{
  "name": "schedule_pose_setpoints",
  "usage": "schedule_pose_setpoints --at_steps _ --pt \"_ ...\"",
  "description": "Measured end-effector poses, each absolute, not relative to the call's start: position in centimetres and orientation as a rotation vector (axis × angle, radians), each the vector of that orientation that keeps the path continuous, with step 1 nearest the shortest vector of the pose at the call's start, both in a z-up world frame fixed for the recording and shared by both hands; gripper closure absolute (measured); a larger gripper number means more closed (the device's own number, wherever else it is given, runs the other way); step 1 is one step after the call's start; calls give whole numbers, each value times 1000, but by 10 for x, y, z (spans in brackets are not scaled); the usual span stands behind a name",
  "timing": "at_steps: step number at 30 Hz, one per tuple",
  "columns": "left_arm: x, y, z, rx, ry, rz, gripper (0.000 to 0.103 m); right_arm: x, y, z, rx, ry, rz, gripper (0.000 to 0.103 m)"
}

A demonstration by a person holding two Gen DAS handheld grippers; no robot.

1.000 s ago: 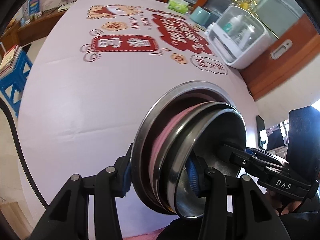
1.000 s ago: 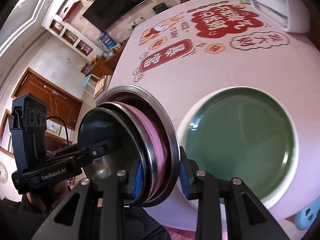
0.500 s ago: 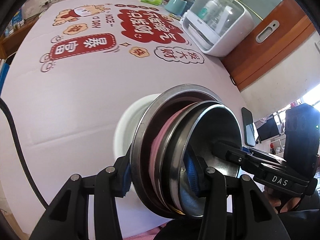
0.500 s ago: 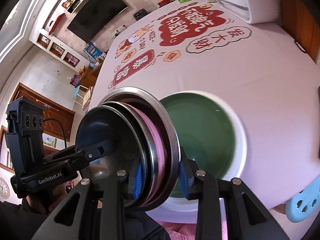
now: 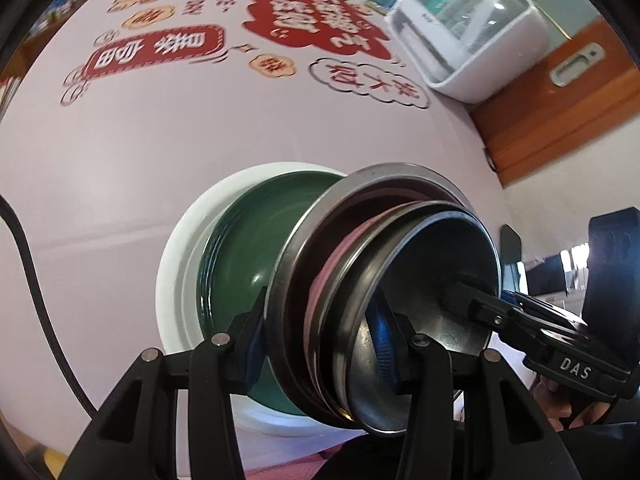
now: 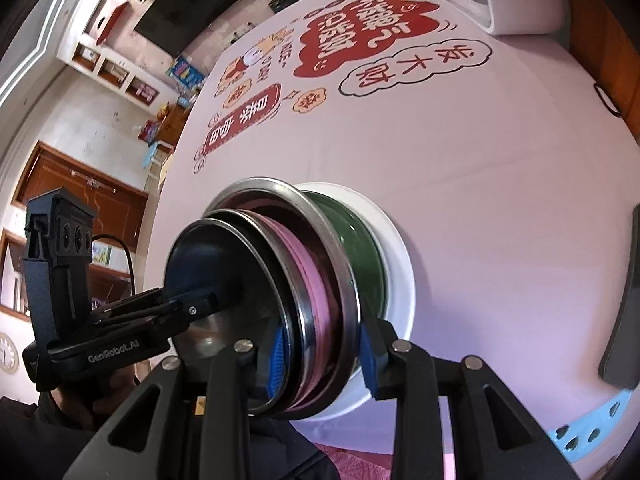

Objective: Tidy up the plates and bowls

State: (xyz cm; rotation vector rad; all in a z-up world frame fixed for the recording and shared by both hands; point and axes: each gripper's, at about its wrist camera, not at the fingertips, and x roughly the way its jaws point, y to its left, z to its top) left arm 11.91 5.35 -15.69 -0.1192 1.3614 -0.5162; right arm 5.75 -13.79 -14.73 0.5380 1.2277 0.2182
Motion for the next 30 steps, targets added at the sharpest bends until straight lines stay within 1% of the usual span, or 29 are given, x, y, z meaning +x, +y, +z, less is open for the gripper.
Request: schedule_pose_setpoints --at_steps 5,16,30 --pt "117 49 -165 -140 1361 -425 59 67 -139 -156 483 1271 285 72" --pt "118 46 -169 -178 1350 -283 58 83 -142 -168 470 1304 396 70" --pt "109 44 -169 -153 1369 -190 56 86 -141 -169 474 1268 451 70"
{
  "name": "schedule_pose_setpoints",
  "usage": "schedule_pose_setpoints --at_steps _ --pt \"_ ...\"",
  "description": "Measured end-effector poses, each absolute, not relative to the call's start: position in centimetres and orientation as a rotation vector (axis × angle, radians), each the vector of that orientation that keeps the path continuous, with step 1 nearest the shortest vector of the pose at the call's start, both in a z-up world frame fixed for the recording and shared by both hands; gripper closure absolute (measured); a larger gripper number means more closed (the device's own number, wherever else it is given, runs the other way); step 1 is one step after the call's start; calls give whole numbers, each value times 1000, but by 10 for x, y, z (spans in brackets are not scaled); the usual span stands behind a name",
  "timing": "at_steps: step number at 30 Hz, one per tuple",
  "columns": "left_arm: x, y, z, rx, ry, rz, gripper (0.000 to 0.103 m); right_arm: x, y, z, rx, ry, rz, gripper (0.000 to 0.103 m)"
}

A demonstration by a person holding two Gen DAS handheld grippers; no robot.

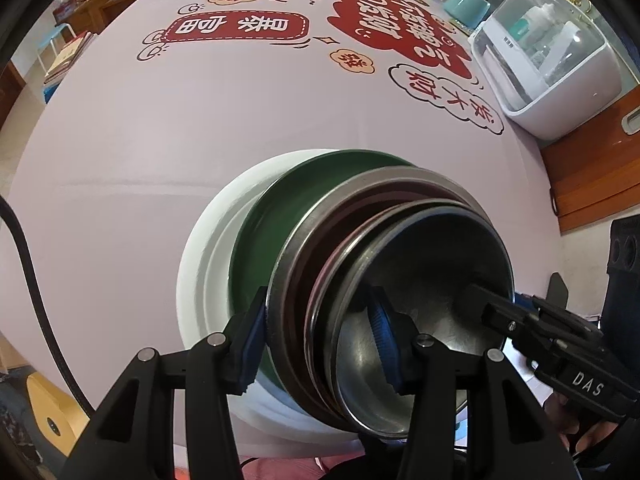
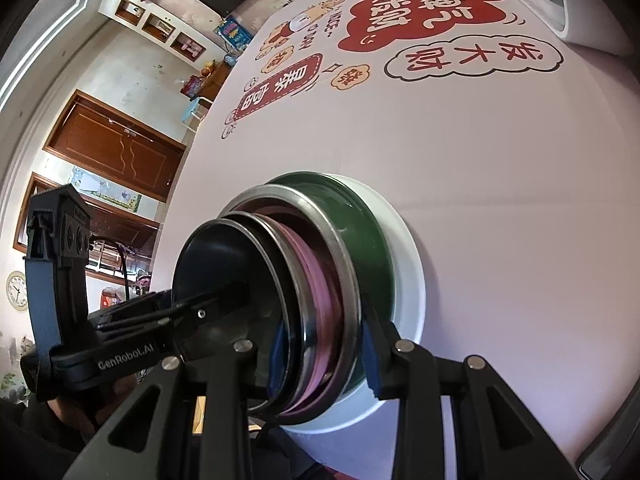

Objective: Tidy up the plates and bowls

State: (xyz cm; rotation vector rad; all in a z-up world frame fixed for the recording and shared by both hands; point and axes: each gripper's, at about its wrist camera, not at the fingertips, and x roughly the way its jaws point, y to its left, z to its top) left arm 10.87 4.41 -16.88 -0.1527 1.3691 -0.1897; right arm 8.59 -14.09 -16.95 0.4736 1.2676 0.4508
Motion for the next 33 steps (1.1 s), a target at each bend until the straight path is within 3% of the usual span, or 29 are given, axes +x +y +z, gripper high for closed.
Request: schedule_pose_setpoints --at_steps 6,8,10,12,25,33 --pt "107 42 -169 -103 1389 -197 56 79 -137 -166 469 1251 418 66" --pt "107 39 -168 -79 1391 -203 55 73 -133 -163 467 1234 407 57" --pt "107 38 -166 -60 1389 -212 55 68 -127 -158 433 1218 390 41" --pt "105 38 -162 -48 1379 -224 55 64 -123 -153 405 1198 376 35" --pt "71 60 -128 -6 1289 -275 45 19 -112 -120 382 1093 178 34" --pt "44 91 -98 -6 1187 -254 34 -16 -102 -99 384 1042 112 33"
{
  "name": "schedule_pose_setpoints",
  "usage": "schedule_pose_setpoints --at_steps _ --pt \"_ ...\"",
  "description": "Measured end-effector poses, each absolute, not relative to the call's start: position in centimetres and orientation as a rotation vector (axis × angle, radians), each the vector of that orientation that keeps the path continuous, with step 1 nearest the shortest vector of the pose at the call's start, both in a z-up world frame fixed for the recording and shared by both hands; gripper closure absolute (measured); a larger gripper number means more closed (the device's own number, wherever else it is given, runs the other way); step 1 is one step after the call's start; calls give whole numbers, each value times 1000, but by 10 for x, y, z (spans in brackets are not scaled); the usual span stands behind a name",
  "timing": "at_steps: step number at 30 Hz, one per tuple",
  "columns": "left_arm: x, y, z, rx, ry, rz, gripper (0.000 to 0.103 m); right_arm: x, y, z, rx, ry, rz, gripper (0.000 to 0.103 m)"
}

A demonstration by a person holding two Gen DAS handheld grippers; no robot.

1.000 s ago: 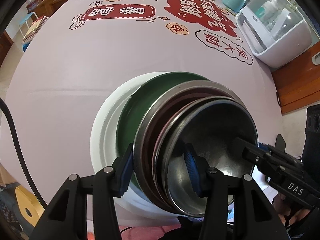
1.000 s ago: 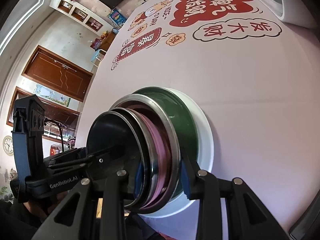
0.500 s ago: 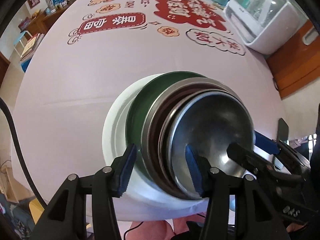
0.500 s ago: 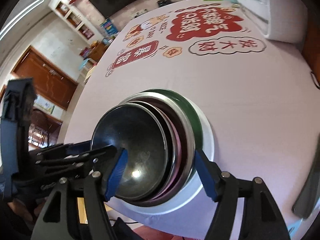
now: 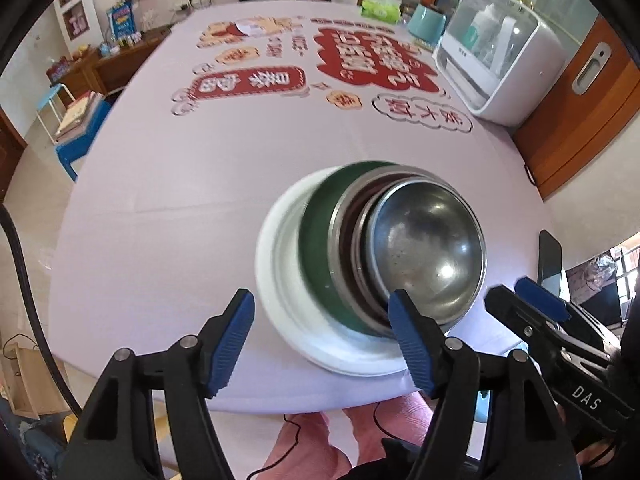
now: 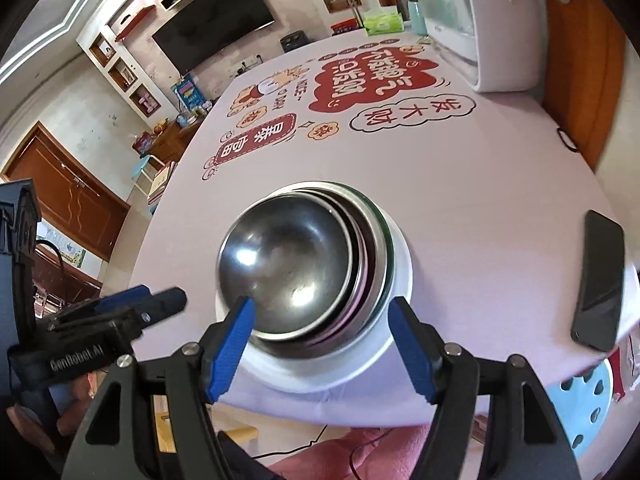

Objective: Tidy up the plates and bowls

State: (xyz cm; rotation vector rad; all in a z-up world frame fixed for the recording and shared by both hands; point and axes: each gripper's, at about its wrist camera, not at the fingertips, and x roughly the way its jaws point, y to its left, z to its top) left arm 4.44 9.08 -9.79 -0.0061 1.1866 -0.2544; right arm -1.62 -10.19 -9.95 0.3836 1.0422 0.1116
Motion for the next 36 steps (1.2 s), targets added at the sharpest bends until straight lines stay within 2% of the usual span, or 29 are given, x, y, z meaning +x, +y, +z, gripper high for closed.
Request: schedule_pose_setpoints --at_steps 2,6,10,15,18,23,28,36 --pt "38 100 -91 -14 1161 -251 28 -27 -101 -94 368 1031 94 33" --pt "26 119 -79 -28 1132 -214 27 -39 -106 -80 352 1023 75 32" --pt "15 131 -59 -47 1082 -162 27 -42 -113 -61 299 1005 79 23" --pt "7 124 -30 -46 1023 -144 25 -43 -119 -31 238 1013 118 22" --pt "4 116 -11 -46 995 -144 24 -44 -118 -14 219 1004 140 19" --pt "-7 97 19 3 902 -131 16 -47 -110 8 182 948 189 12" --pt "-18 76 24 52 899 -65 15 -53 -102 19 139 932 173 6" --pt "-29 68 18 74 892 8 14 -65 -105 4 185 966 125 5"
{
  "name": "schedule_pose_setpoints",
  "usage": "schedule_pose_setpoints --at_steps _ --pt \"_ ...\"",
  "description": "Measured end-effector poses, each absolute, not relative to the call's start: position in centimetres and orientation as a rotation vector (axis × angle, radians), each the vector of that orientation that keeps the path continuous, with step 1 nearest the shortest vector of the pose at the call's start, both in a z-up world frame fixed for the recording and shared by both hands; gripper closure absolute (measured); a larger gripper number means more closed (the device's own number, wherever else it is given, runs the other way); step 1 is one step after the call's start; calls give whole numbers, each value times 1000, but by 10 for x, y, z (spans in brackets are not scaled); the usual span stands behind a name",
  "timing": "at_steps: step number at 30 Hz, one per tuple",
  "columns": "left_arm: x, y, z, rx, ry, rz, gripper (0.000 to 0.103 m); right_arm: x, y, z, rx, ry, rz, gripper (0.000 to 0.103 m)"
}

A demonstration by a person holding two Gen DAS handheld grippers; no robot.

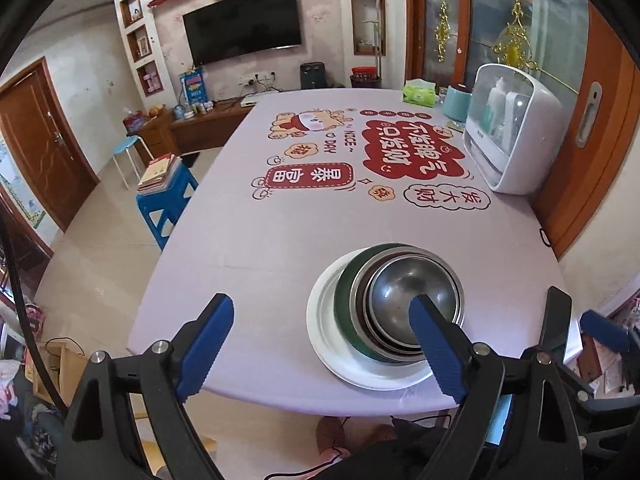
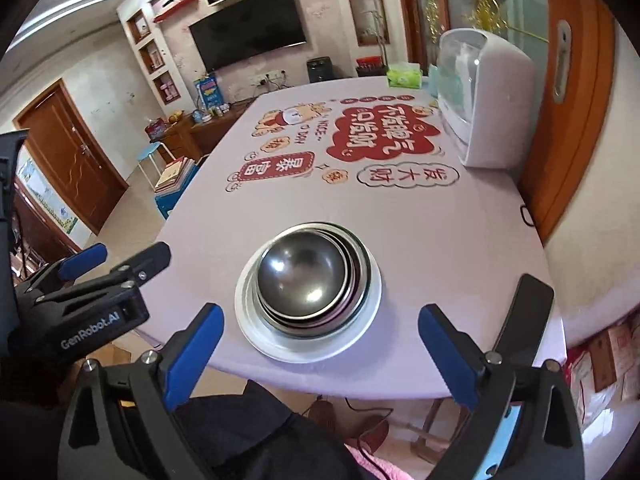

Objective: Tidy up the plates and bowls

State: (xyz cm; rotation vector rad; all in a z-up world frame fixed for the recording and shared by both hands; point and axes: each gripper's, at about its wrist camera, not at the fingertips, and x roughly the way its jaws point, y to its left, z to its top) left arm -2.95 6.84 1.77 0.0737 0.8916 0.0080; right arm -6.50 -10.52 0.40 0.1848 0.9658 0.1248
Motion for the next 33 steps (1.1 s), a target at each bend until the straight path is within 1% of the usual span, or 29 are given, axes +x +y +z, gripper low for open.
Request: schedule_pose_setpoints --at_steps 2,4,6,8,9,33 --pt "-32 66 17 80 887 1 13 -66 -106 5 181 956 110 4" --pt "-33 64 17 90 883 1 10 -67 -108 5 187 951 101 0" --pt "-35 63 18 96 880 5 8 -66 -109 4 196 951 102 0" --pt "-34 64 19 94 876 4 1 -66 -108 4 196 948 101 0" --pt "-34 64 19 92 874 2 1 -66 -107 5 192 947 102 0" --pt "-41 73 19 83 869 9 1 -73 -96 9 174 943 122 0"
